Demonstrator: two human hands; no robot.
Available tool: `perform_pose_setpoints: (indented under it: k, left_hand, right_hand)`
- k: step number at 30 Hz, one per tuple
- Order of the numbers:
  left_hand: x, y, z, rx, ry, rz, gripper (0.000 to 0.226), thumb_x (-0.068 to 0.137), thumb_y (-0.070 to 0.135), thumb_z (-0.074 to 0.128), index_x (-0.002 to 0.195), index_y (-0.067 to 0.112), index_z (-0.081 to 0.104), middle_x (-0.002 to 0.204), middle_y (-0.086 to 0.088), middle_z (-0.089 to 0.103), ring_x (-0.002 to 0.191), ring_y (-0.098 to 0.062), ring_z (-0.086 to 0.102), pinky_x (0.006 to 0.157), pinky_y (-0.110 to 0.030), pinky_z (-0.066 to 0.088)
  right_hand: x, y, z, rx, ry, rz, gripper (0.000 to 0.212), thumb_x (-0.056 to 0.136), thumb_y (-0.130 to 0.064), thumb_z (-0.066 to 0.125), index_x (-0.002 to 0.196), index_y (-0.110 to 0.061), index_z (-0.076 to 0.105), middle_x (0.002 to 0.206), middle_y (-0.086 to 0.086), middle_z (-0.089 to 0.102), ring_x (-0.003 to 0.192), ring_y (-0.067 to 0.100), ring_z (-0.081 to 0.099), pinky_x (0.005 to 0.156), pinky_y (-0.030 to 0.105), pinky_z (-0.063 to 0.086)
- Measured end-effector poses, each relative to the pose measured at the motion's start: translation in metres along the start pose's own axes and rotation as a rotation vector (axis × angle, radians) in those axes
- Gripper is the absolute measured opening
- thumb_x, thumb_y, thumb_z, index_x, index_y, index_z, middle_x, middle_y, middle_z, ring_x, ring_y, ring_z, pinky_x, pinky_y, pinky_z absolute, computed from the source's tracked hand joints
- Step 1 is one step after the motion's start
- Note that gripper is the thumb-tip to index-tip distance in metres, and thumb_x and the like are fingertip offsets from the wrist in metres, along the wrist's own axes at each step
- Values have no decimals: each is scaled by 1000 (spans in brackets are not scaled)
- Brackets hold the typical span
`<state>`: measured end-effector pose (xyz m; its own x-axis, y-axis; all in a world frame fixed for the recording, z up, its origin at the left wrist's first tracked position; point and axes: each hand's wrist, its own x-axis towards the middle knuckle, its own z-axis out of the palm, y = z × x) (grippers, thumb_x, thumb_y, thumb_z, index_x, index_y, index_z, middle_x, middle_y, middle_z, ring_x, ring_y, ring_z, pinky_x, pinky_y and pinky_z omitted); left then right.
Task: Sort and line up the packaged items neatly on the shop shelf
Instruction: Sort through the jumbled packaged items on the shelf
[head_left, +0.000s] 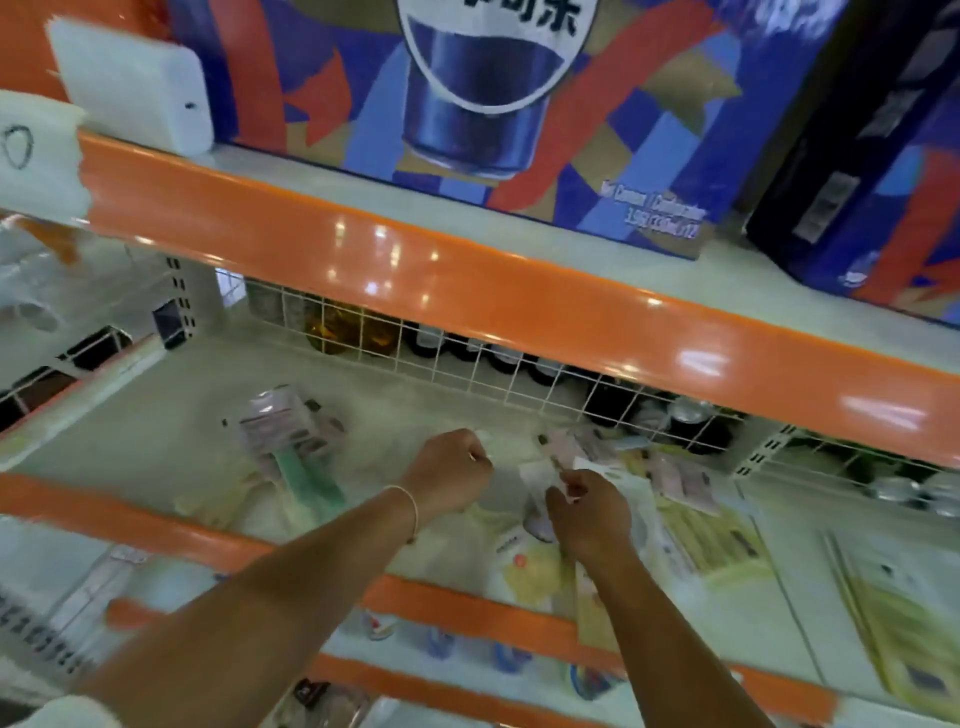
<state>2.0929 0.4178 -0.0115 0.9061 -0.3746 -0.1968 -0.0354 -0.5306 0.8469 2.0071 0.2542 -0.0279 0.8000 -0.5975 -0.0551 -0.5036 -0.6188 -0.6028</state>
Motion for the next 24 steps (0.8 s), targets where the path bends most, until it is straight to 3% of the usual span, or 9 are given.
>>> perform_pose_setpoints:
  k: [4,6,10,12,14,18,20,22,24]
  left_hand:
    - [-3,20,42,39,-125,-5,16,85,16,50,90,8,62,89,-9,67,77,-23,67,70,-43,60]
    - [-5,25,63,54,-183,-8,11,84,15,50,86,8,58,84,-10,62,70,-19,65,69,-44,58]
    - [-12,33,102,50,-221,-75,12,80,15,50,88,9,57,81,-14,57,67,-26,60,60,-41,58]
    - [-15,37,117,29,-184,-107,8,79,15,53,84,10,56,79,-14,57,68,-27,61,61,-40,60]
    - [-18,42,128,49,-120,-122,4,80,15,55,81,11,53,77,-9,54,68,-24,55,57,-32,49]
    - [-21,48,140,-72,-11,-185,27,78,6,56,61,15,37,59,0,38,53,-15,36,48,-23,28]
    - [-25,52,144,-262,-16,-290,29,79,-3,57,57,12,46,53,-5,44,45,-16,42,44,-21,30]
    - [-32,60,147,-458,-20,-360,21,84,-4,60,66,7,57,53,-10,53,41,-19,50,43,-20,36]
    - [-36,67,153,-579,-35,-377,6,86,0,64,80,2,66,63,-12,66,50,-21,63,45,-22,46]
  right_hand:
    - [10,45,-20,-80,37,107,59,81,-51,65,131,-23,54,129,5,60,118,26,55,98,34,45]
    - [12,62,-28,-132,6,171,72,73,-62,66,134,-28,47,131,7,54,120,31,51,98,41,46]
    - [14,84,-43,-225,-75,189,88,63,-67,71,135,-29,37,127,8,45,120,33,43,93,43,43]
    - [15,92,-47,-238,-111,138,96,60,-66,74,137,-25,35,127,11,43,119,34,42,95,41,41]
    - [16,96,-52,-222,-131,82,101,58,-62,79,139,-22,33,128,13,43,118,34,43,95,38,40]
    - [24,105,-57,152,-148,43,107,59,-35,87,145,-22,25,123,10,57,107,28,57,77,32,49]
    - [27,112,-60,367,-177,87,105,62,-29,87,146,-24,24,120,6,61,100,24,60,81,38,54]
    - [31,119,-67,444,-212,73,88,73,-24,80,144,-22,29,112,3,61,93,21,59,76,32,53]
    - [35,126,-76,452,-230,40,67,83,-19,71,141,-16,37,108,5,63,89,18,58,71,26,50]
